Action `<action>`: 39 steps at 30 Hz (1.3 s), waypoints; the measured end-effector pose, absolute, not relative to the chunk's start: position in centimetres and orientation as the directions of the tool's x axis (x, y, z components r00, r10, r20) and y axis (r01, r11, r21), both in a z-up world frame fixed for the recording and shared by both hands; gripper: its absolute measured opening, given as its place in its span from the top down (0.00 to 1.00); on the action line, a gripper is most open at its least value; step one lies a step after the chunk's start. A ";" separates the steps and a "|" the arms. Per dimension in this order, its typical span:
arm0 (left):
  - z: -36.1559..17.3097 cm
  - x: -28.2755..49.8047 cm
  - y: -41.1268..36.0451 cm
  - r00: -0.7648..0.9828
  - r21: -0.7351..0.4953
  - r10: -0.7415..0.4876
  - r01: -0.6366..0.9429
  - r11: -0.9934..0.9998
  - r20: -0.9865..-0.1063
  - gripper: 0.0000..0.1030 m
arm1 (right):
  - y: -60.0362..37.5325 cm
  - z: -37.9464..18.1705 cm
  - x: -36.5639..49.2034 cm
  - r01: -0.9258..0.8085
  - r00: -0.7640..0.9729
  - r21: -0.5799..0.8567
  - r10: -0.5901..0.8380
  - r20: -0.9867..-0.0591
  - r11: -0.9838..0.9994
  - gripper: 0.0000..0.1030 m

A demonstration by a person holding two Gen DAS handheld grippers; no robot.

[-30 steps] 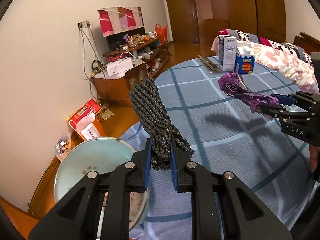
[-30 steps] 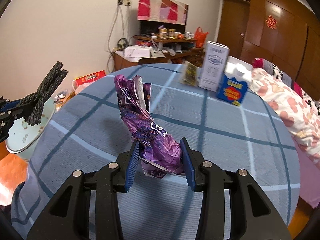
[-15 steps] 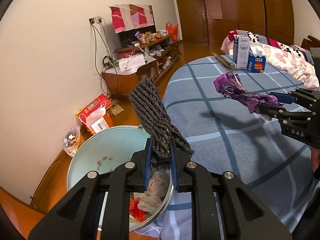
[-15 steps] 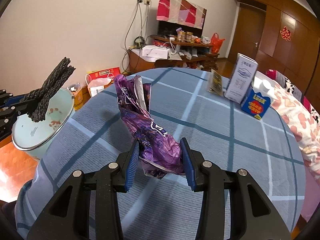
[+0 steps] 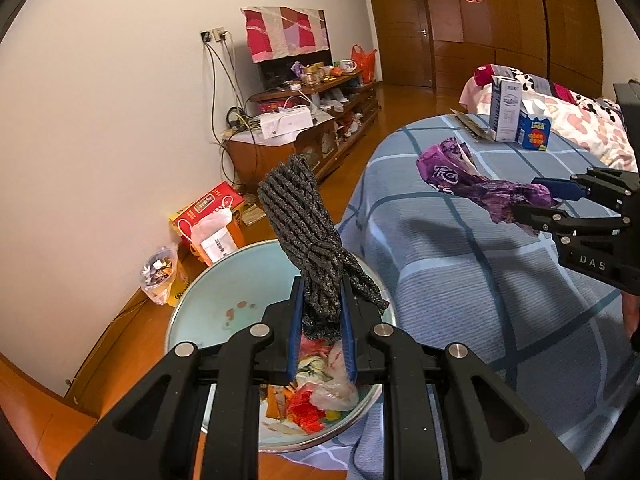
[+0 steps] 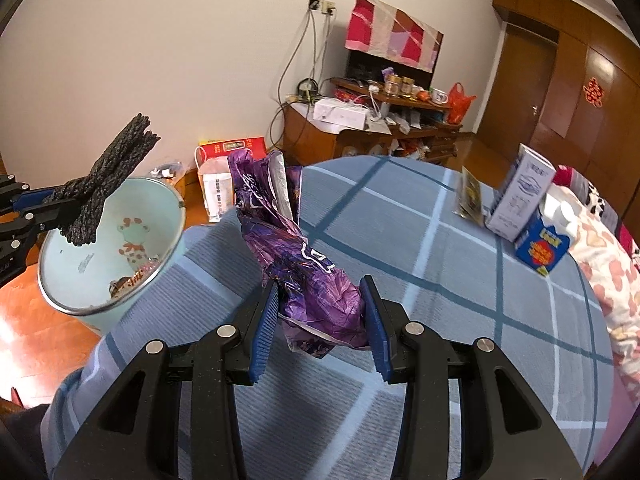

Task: Collect trash
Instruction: 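Carry the knitted cloth and purple wrapper over the basin with both tools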

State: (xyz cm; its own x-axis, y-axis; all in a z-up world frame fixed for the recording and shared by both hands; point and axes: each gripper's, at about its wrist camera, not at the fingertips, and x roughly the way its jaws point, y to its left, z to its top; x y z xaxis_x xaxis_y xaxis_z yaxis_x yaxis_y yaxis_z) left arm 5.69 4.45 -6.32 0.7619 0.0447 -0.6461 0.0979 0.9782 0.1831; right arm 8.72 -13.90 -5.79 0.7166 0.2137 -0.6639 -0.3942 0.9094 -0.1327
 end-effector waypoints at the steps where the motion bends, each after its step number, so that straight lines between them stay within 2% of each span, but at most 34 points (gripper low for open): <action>1: -6.3 5.7 4.7 0.762 0.184 0.048 0.094 0.978 -0.646 0.84 | -13.6 -5.7 8.8 -0.400 0.717 -0.134 0.218 -0.662 0.907 0.60; 39: -7.5 4.7 10.7 0.735 0.234 0.177 -0.026 0.972 -0.654 0.84 | -5.7 -5.0 10.3 -0.521 0.689 -0.170 0.295 -0.662 0.836 0.60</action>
